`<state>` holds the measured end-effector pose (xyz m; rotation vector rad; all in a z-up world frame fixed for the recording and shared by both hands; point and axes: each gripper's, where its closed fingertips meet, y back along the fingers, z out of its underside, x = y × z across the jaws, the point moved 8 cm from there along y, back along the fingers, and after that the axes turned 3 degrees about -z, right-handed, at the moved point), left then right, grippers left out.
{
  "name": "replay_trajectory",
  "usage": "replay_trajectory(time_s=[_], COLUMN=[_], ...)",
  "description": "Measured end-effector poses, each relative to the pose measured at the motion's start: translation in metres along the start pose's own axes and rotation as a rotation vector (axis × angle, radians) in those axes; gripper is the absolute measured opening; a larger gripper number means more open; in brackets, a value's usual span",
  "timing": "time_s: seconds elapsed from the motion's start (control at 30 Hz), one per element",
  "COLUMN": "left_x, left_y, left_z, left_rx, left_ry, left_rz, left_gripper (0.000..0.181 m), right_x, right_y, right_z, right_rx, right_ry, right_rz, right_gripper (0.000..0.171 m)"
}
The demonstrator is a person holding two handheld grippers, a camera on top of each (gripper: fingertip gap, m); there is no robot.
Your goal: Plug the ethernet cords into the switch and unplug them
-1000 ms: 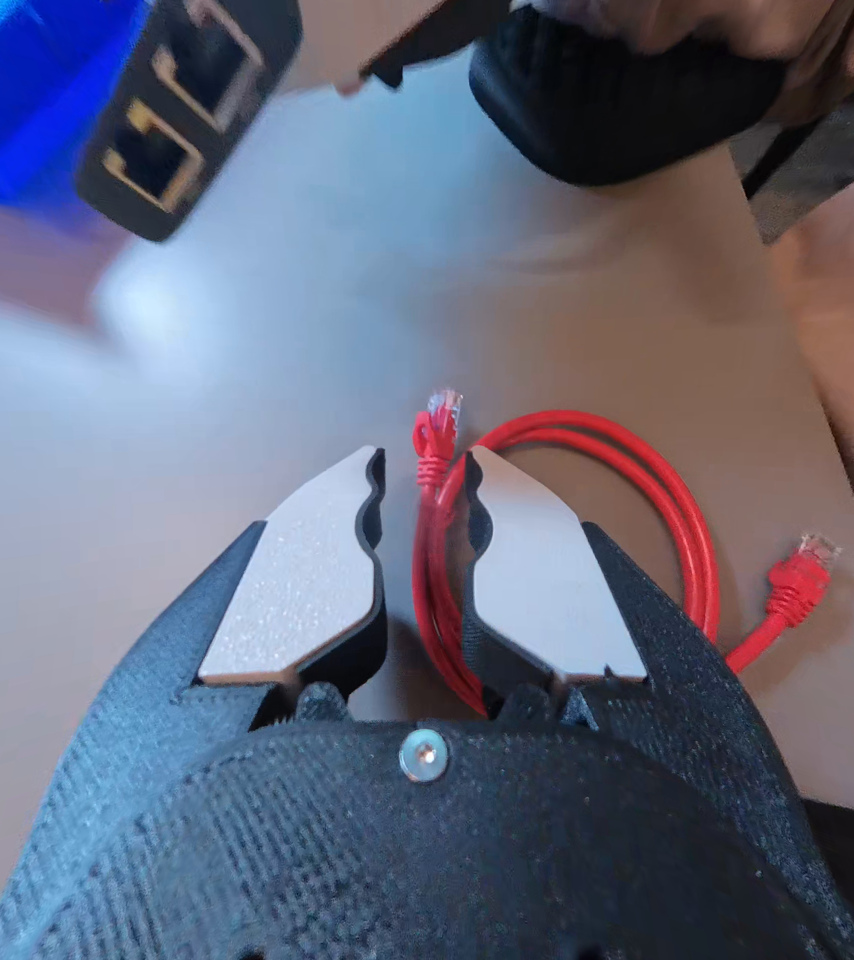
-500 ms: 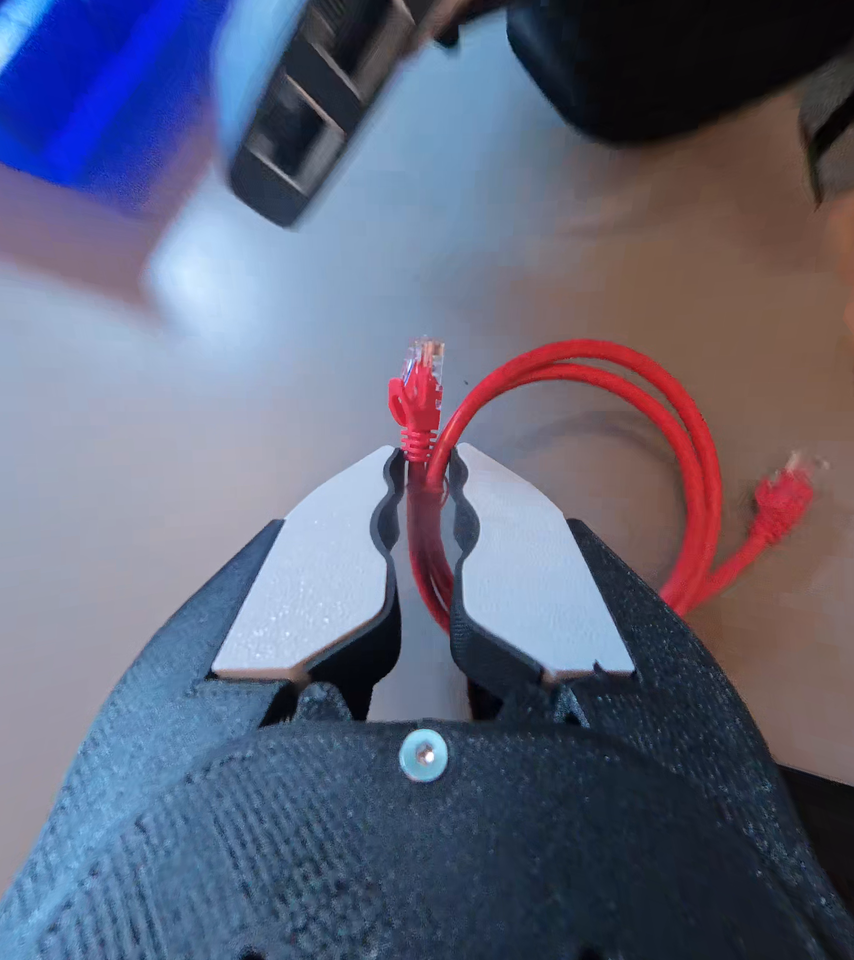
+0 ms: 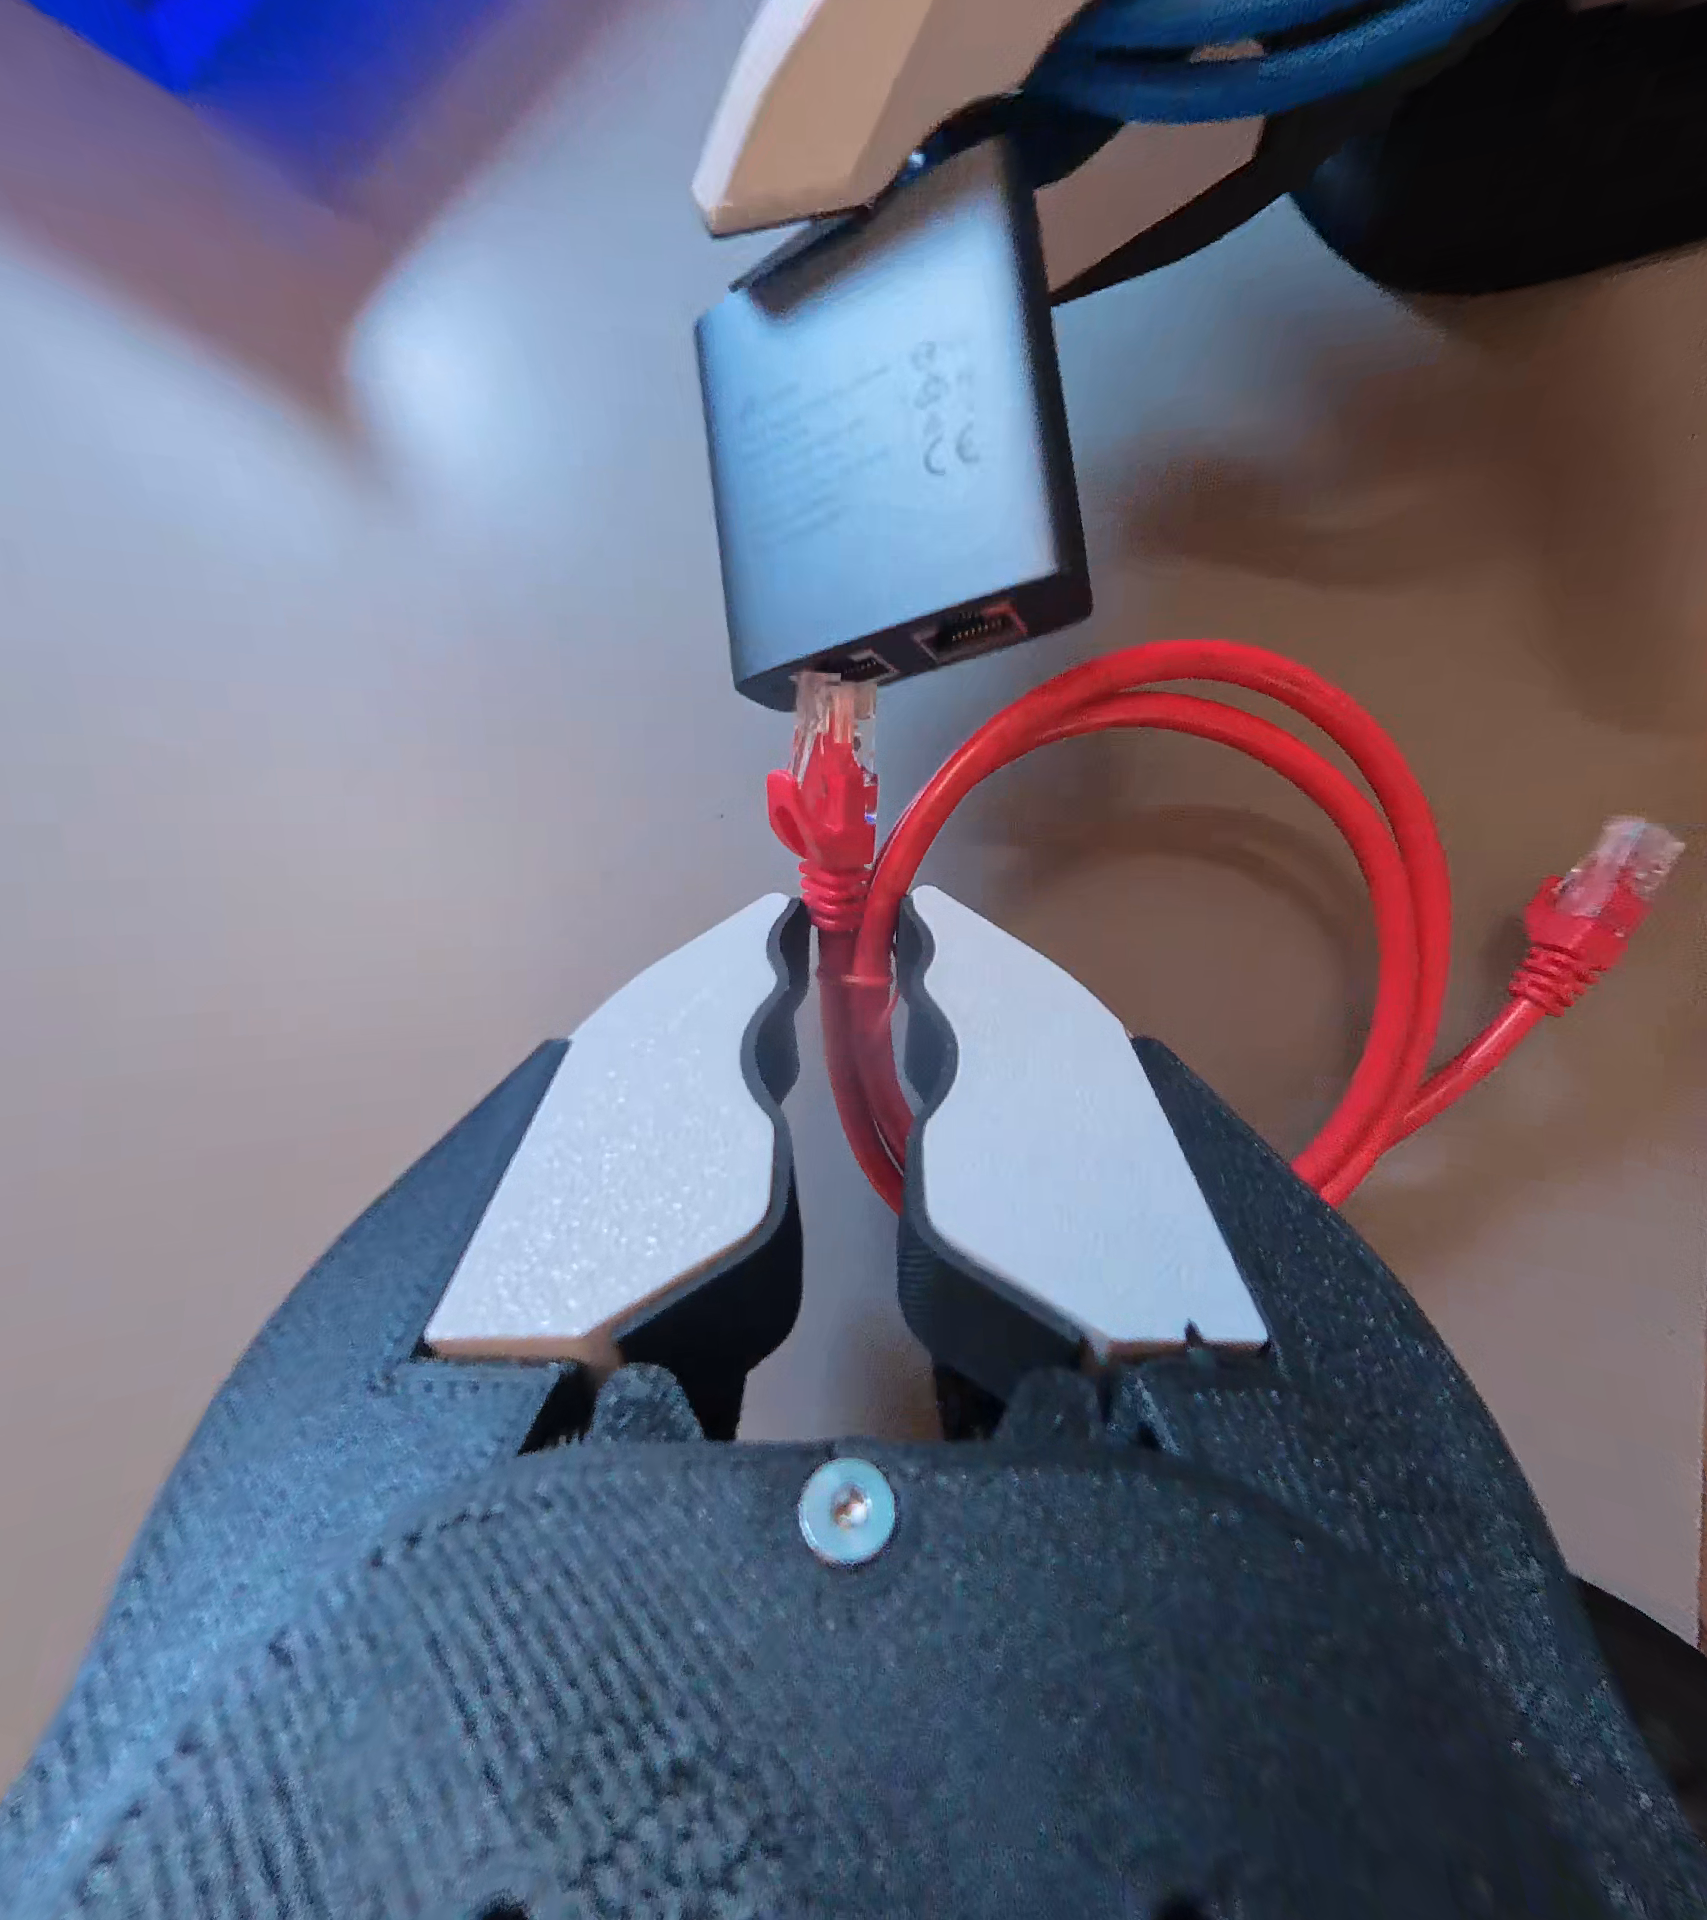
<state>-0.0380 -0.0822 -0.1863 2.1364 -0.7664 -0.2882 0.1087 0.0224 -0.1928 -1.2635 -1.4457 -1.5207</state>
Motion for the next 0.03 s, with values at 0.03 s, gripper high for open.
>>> replay_trajectory(time_s=[0.03], left_x=[-0.0005], left_y=[-0.0008], left_z=[0.0007], left_rx=[-0.02], left_ry=[0.007], left_rz=[-0.014], left_gripper=[0.016], right_x=[-0.0023], right_y=[-0.001], right_z=[-0.0019], right_rx=[0.003], right_ry=[0.02], right_rz=[-0.005], right_gripper=[0.013])
